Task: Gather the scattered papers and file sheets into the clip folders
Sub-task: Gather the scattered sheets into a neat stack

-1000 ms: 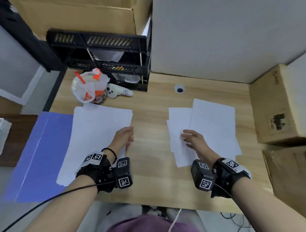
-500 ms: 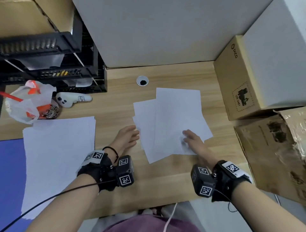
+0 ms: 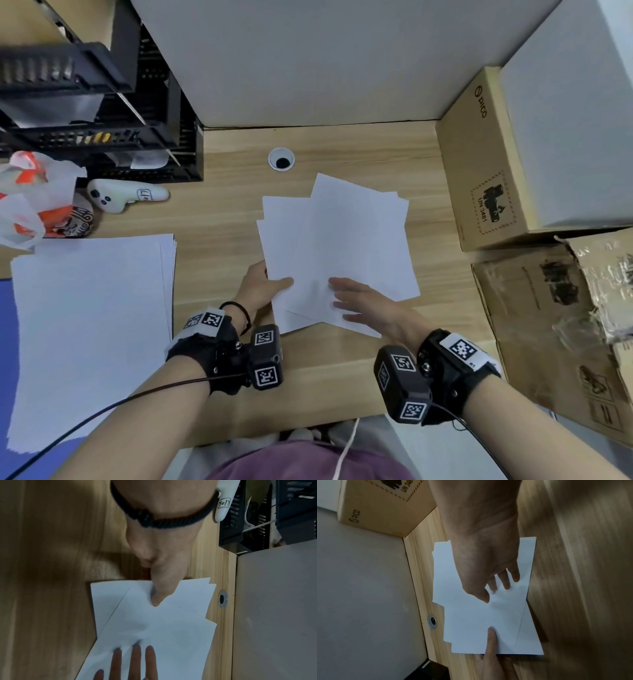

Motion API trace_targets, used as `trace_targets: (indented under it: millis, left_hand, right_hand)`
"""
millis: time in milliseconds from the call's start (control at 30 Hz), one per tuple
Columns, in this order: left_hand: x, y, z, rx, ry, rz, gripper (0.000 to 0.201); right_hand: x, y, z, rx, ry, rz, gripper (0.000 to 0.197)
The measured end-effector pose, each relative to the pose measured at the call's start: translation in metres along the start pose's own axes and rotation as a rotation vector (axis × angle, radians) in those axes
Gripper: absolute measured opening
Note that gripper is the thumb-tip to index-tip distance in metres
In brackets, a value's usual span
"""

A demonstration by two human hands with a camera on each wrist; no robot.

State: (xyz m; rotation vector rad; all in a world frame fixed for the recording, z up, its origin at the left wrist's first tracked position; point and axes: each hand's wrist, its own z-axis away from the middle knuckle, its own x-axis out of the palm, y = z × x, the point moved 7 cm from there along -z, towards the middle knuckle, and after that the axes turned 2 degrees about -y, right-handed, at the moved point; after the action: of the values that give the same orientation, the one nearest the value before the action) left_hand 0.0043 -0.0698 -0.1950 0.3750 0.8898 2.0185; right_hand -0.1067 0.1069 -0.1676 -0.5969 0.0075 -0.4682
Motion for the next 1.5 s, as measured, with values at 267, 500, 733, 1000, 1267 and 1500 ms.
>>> trace_targets:
  millis: [267, 500, 733, 1000, 1267, 1500]
  left_hand:
    - [-0.038, -0.014, 0.021, 0.019, -0.066, -0.143, 0.022]
    - [-0.076, -0.046, 0.045, -0.045, -0.027, -0.161, 0.03]
    - [-0.099, -0.057, 0.044, -0.12, 0.196, 0.022, 0.038]
    - [-0.098, -0.062, 0.036, -0.182, 0.178, 0.042, 0.04]
    - [-0.067, -0.036, 0.04, -0.054, 0.048, -0.002, 0.038]
    - [-0.065, -0.013, 0.052, 0.039, 0.046, -0.167, 0.028]
  right_hand:
    - [-0.06, -0.073, -0.022, -0.241, 0.381, 0.145, 0.038]
    - [-0.077, -0.085, -0.046, -0.192, 0.405, 0.329, 0.038]
    - [-0.083, -0.068, -0.033, -0.208, 0.613, 0.363, 0.018]
    - [-0.108, -0.016, 0.019, -0.098, 0.704, 0.037, 0.004]
    - [-0.049, 0.032, 0.023, -0.051, 0.433, -0.146, 0.02]
    - [-0.062, 0.031, 0.033, -0.146, 0.636, -0.152, 0.039]
